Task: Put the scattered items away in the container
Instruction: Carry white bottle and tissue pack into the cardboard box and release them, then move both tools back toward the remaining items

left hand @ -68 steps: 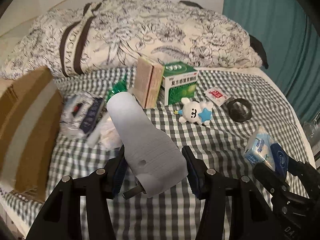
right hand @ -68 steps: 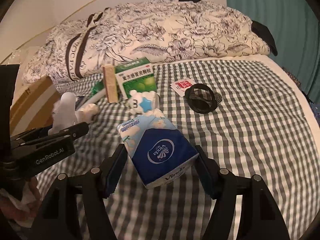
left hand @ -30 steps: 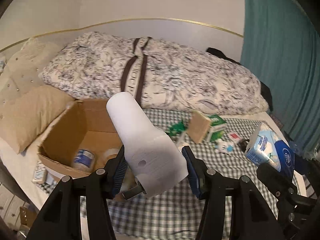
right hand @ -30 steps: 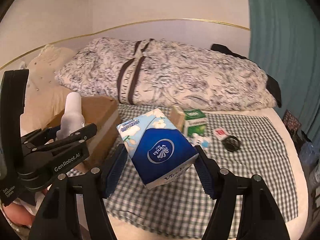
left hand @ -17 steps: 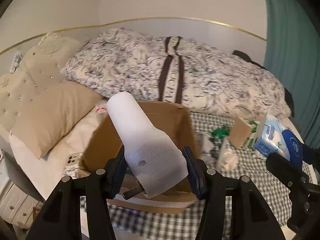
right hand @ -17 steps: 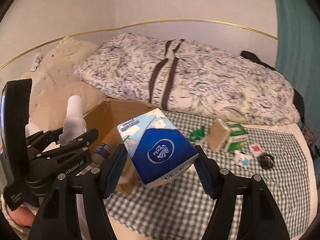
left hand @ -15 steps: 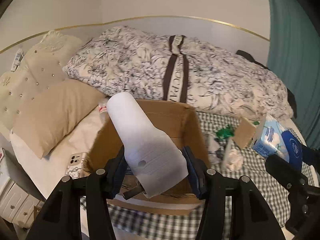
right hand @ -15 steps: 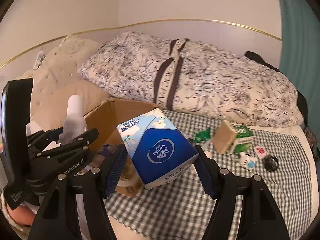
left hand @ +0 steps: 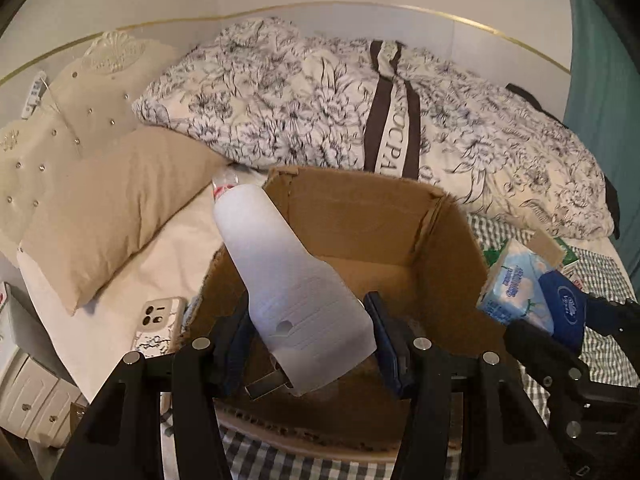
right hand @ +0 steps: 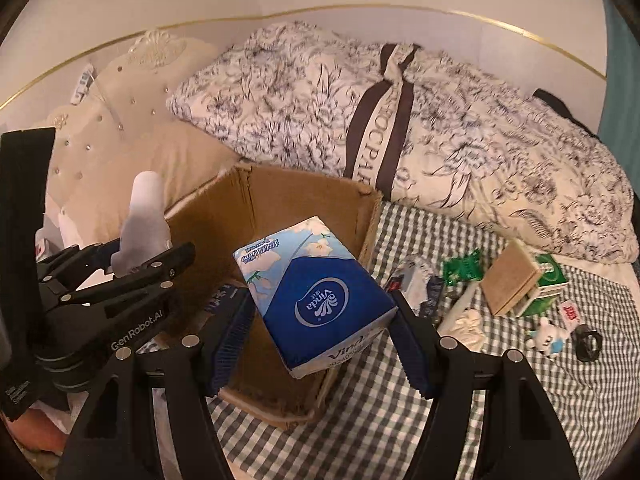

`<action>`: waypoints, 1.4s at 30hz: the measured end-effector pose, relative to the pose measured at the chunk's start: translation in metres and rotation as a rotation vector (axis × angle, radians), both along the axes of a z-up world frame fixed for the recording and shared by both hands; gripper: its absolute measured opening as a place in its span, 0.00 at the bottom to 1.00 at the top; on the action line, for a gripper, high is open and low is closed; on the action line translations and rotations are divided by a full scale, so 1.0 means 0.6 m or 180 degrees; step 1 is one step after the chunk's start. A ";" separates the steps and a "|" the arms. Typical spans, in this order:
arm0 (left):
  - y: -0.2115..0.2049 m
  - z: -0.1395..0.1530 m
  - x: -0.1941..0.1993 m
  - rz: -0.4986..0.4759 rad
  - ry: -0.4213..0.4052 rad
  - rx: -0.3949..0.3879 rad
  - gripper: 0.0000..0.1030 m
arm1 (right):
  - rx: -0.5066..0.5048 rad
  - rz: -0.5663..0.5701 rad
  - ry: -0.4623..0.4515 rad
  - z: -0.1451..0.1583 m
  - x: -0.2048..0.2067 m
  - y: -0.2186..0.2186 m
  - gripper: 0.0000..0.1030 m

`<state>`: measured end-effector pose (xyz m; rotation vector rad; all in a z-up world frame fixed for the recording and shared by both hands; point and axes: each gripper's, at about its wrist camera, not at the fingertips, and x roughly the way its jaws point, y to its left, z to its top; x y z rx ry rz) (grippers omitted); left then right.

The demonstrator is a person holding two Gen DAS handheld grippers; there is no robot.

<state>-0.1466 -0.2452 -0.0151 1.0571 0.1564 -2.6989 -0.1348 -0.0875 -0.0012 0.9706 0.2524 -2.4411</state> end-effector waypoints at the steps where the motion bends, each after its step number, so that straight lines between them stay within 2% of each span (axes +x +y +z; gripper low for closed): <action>1: -0.001 -0.007 -0.007 -0.0008 -0.0026 0.0000 0.53 | 0.0010 0.0013 -0.0031 -0.009 -0.007 -0.003 0.65; 11: -0.009 -0.048 -0.045 -0.0032 -0.0167 -0.0017 0.53 | 0.0077 0.0054 -0.0213 -0.070 -0.064 -0.022 0.65; 13: -0.006 -0.050 -0.046 -0.0098 -0.0182 -0.0041 0.63 | 0.0015 0.0070 -0.0152 -0.070 -0.063 -0.020 0.65; 14: -0.004 -0.048 -0.043 -0.0079 -0.0169 -0.0067 0.70 | -0.0018 0.0065 -0.0096 -0.068 -0.061 -0.018 0.70; 15: -0.004 -0.045 -0.041 -0.0040 -0.0149 -0.0096 0.86 | -0.0023 0.0015 -0.0010 -0.064 -0.058 -0.014 0.72; 16: -0.004 -0.039 -0.037 -0.0008 -0.0098 -0.0106 0.94 | -0.0018 -0.0041 0.0052 -0.061 -0.056 -0.010 0.78; 17: -0.004 -0.034 -0.033 -0.0001 -0.0044 -0.0100 0.95 | -0.0037 -0.0085 0.0091 -0.056 -0.055 -0.003 0.83; 19: 0.001 -0.022 -0.027 0.0001 0.0016 -0.0104 1.00 | -0.0123 -0.0136 0.0109 -0.048 -0.052 0.012 0.85; 24: 0.026 0.002 -0.012 0.0006 0.0017 -0.0167 1.00 | -0.0227 -0.0246 0.0088 -0.029 -0.043 0.053 0.85; 30: 0.072 0.040 0.024 -0.0020 0.0104 -0.0188 1.00 | -0.0299 -0.0373 0.0199 0.011 -0.008 0.109 0.85; 42: 0.210 0.116 0.109 -0.0281 0.0394 -0.0213 1.00 | -0.0494 -0.0652 0.0523 0.100 0.091 0.257 0.85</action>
